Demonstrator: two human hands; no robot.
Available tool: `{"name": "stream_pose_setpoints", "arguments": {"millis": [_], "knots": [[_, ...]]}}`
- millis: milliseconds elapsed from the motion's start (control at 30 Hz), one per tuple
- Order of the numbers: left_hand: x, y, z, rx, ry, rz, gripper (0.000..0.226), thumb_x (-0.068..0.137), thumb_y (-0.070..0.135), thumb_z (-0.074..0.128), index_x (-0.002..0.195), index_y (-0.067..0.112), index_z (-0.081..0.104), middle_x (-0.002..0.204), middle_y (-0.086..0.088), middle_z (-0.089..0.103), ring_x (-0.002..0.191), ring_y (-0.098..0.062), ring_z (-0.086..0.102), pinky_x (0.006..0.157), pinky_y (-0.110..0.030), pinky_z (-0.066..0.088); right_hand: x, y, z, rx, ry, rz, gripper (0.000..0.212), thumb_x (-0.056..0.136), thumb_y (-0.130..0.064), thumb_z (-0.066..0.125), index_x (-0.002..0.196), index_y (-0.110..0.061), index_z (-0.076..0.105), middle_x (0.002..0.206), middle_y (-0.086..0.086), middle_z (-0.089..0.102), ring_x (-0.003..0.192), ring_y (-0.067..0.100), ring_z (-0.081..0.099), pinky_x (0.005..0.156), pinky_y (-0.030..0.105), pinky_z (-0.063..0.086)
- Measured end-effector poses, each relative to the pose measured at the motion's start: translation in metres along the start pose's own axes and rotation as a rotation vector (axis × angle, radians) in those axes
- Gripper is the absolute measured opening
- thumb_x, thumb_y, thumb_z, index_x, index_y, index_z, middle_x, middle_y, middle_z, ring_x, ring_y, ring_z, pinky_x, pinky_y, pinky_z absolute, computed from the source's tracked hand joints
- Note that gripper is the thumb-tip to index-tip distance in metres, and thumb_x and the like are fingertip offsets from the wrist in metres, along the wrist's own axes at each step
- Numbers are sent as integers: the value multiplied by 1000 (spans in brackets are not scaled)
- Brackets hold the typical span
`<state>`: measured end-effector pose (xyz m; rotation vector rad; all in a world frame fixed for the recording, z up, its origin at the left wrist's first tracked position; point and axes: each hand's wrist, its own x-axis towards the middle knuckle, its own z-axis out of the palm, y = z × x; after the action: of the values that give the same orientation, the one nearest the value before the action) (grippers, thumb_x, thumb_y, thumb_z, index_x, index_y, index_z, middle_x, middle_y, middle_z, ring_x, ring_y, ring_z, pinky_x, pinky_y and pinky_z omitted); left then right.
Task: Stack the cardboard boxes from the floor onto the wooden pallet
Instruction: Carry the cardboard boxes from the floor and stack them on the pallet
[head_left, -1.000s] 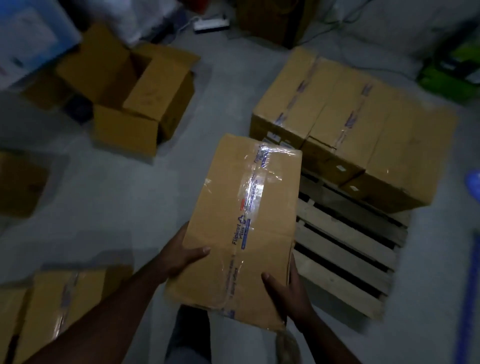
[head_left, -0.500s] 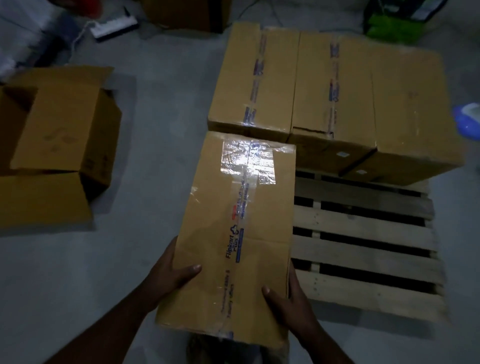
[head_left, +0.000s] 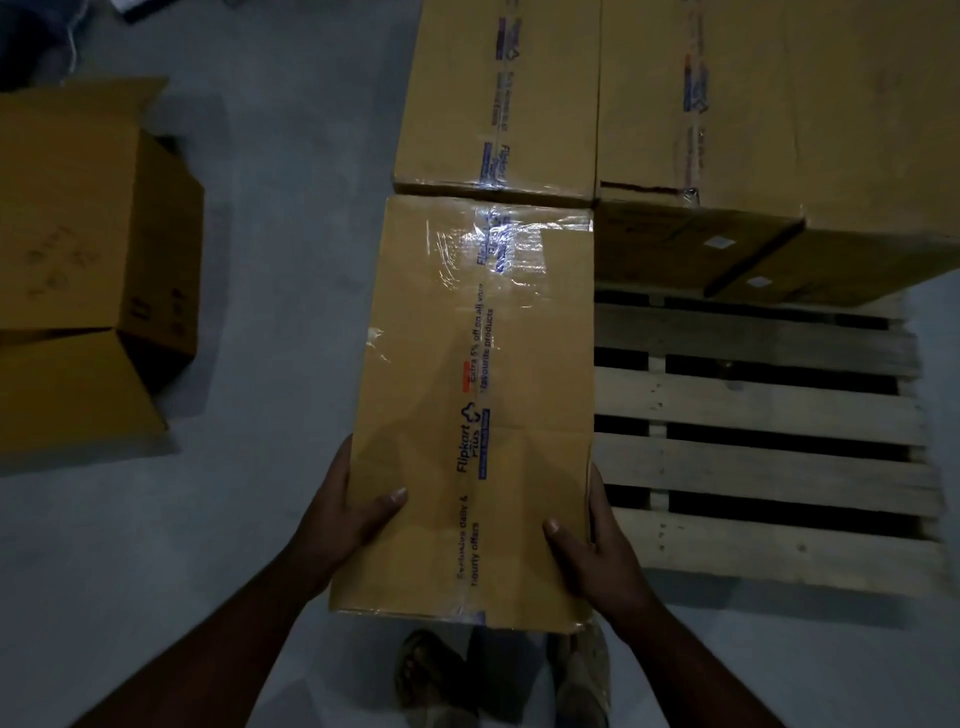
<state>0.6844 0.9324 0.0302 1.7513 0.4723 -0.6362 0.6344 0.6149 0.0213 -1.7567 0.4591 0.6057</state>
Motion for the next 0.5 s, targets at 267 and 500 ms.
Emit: {"name": "stream_pose_setpoints", "arguments": {"millis": [267, 500], "knots": [[9, 9, 1, 47, 17, 6, 81, 84, 35, 82, 148, 46, 33, 138, 16, 59, 117, -11, 66, 92, -43, 59, 10, -8, 0, -59, 17, 22, 101, 79, -73, 61, 159, -54, 2, 159, -15, 39, 138, 15, 49, 114, 54, 45], [-13, 34, 19, 212, 302, -25, 77, 88, 27, 78, 153, 21, 36, 143, 7, 49, 124, -16, 52, 102, -39, 47, -5, -24, 11, -231, 194, -89, 94, 89, -59, 62, 163, -37, 9, 167, -8, 30, 149, 16, 38, 116, 52, 43]]}}
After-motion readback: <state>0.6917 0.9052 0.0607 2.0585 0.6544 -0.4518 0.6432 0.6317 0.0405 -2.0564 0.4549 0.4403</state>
